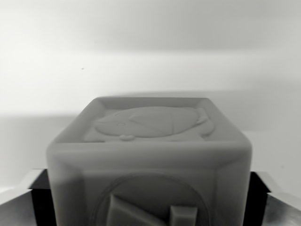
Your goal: Destack cube
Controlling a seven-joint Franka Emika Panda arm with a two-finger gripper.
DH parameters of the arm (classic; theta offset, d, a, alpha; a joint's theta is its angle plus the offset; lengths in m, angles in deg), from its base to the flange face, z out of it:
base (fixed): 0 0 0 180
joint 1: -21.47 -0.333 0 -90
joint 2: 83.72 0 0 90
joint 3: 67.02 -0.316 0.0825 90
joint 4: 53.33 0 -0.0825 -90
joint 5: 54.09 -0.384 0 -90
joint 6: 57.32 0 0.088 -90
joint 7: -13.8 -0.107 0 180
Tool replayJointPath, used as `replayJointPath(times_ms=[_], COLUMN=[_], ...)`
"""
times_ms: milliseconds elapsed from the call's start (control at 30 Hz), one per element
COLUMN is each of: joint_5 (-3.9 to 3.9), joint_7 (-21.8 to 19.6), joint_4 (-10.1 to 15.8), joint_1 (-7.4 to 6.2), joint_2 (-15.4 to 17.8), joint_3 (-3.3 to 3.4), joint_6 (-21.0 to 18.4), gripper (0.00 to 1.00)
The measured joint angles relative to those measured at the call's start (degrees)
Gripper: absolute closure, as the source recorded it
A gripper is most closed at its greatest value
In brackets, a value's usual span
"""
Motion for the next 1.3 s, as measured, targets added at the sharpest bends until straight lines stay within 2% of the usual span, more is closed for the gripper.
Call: replayJointPath(times_ms=[833, 1300], joint_5=[0.0, 0.0], joint_7=[0.0, 0.0], joint_4=[0.04, 1.26], joint_1=[0.0, 0.0], joint_2=[0.18, 4.74], joint_3=[0.0, 0.0], joint_6=[-0.08, -3.24], gripper=[0.0, 0.0])
